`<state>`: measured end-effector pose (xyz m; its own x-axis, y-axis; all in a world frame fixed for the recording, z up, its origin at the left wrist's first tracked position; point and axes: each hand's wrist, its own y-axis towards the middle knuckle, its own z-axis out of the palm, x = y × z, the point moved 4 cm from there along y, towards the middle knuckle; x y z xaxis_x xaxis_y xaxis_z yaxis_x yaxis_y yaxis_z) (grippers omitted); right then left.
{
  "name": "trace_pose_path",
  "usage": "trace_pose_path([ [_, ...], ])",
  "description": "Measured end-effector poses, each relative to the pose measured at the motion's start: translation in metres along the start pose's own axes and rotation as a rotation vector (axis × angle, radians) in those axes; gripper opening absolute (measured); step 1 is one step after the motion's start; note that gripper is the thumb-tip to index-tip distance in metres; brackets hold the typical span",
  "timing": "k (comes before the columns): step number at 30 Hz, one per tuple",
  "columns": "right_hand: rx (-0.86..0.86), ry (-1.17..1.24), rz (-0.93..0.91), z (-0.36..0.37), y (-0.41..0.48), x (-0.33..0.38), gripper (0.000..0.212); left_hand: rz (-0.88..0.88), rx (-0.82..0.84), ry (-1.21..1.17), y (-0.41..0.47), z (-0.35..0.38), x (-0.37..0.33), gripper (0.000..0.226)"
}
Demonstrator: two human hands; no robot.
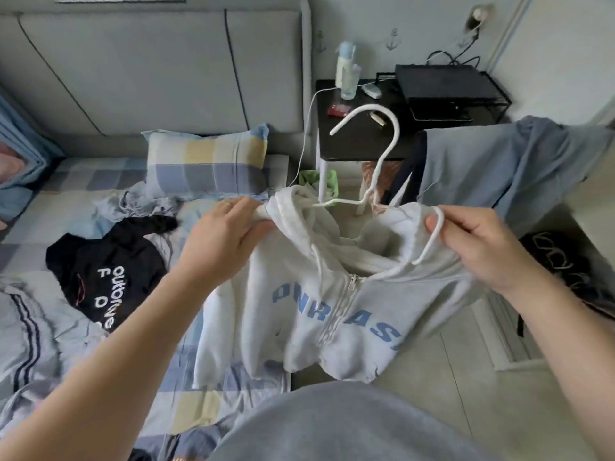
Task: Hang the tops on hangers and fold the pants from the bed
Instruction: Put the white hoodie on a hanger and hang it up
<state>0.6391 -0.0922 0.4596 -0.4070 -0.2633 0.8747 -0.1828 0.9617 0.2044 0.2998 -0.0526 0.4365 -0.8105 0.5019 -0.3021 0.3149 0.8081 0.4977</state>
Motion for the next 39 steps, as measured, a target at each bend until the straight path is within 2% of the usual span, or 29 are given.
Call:
trace_pose_path([
  [4, -0.109, -0.091, 0.068, -0.059, -0.031, -0.009, 0.039, 0.104, 0.055, -0.085, 0.022, 0.049, -0.090, 0.022],
  [9, -0.190, -0.230, -0.025, -0.136, -0.063, -0.003, 0.034, 0.227, 0.126, -0.216, 0.060, 0.095, -0.185, 0.029],
  [12, -0.146, -0.157, 0.158, -0.184, -0.094, -0.028, 0.019, 0.191, 0.073, -0.344, 0.089, 0.114, -0.229, 0.028],
  [14, -0.143, -0.133, 0.280, -0.225, -0.123, -0.053, 0.019, 0.169, 0.059, -0.414, 0.105, 0.128, -0.255, 0.030],
  [16, -0.203, -0.219, 0.340, -0.271, -0.157, -0.074, 0.020, 0.170, 0.071, -0.472, 0.123, 0.145, -0.281, 0.028],
  [20, -0.266, -0.282, 0.422, -0.327, -0.214, -0.097, 0.037, 0.213, 0.118, -0.583, 0.159, 0.180, -0.339, 0.028],
  [23, -0.371, -0.217, 0.457, -0.352, -0.244, -0.105, 0.037, 0.228, 0.195, -0.642, 0.181, 0.209, -0.385, 0.040],
  [31, -0.517, -0.040, 0.513, -0.390, -0.286, -0.104, 0.026, 0.341, 0.386, -0.654, 0.234, 0.273, -0.496, 0.039],
  [34, -0.672, 0.181, 0.537, -0.400, -0.295, -0.113, 0.025, 0.414, 0.417, -0.636, 0.253, 0.297, -0.532, 0.032],
  [37, -0.846, 0.353, 0.542, -0.405, -0.293, -0.128, 0.021, 0.384, 0.463, -0.590, 0.272, 0.328, -0.558, 0.033],
  [39, -0.960, 0.397, 0.549, -0.410, -0.284, -0.139, 0.020, 0.364, 0.503, -0.617, 0.282, 0.347, -0.572, 0.025],
])
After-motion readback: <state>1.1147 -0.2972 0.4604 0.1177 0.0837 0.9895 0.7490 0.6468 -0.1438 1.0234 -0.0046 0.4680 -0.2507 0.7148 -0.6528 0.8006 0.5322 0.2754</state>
